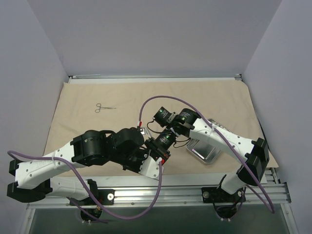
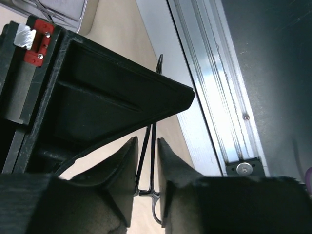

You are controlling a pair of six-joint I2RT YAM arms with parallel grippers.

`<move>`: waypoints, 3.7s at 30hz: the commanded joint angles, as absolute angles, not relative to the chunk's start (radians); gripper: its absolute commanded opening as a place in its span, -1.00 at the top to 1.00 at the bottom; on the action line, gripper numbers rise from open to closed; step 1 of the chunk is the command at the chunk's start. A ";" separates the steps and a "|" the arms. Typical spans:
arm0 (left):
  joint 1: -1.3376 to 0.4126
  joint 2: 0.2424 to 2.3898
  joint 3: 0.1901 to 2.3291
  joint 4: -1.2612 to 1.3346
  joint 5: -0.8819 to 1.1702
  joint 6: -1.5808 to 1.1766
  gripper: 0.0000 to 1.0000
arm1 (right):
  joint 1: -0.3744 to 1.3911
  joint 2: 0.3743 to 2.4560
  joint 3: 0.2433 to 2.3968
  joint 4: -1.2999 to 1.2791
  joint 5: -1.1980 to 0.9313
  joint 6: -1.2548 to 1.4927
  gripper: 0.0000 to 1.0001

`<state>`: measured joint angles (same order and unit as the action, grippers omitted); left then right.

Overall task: Open and lay out the surgical kit
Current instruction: Adjust the medical item, then place the medical item in the surgical kit.

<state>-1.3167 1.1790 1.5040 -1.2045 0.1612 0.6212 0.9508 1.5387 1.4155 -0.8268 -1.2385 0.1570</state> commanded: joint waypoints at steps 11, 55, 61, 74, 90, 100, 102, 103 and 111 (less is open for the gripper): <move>-1.324 1.184 1.509 -1.223 0.094 0.623 0.95 | 0.953 1.536 1.483 -0.841 -1.244 0.173 0.47; -0.302 2.355 2.405 -0.822 0.226 0.294 0.95 | 0.552 1.672 1.719 -0.968 -0.362 0.124 -0.99; -0.246 2.137 2.057 -0.690 0.267 0.578 0.95 | 0.601 1.629 1.579 -0.937 -0.351 0.129 -0.99; -0.037 1.965 1.756 -0.718 0.275 1.144 0.95 | 0.638 1.622 1.372 -0.744 -0.368 0.164 -0.99; -0.014 2.121 1.859 -0.920 0.353 1.356 0.95 | 0.572 1.617 1.310 -0.713 -0.387 0.135 -0.99; -0.005 2.152 1.852 -0.920 0.359 1.384 0.95 | 0.565 1.644 1.327 -0.716 -0.399 0.132 -0.99; -0.006 2.152 1.839 -0.914 0.351 1.384 0.95 | 0.566 1.644 1.330 -0.715 -0.399 0.132 -0.99; -0.006 2.155 1.832 -0.904 0.342 1.385 0.95 | 0.566 1.644 1.330 -0.716 -0.399 0.130 -0.99; -0.005 2.194 1.838 -0.888 0.345 1.384 0.95 | 0.552 1.647 1.328 -0.718 -0.410 0.140 -0.99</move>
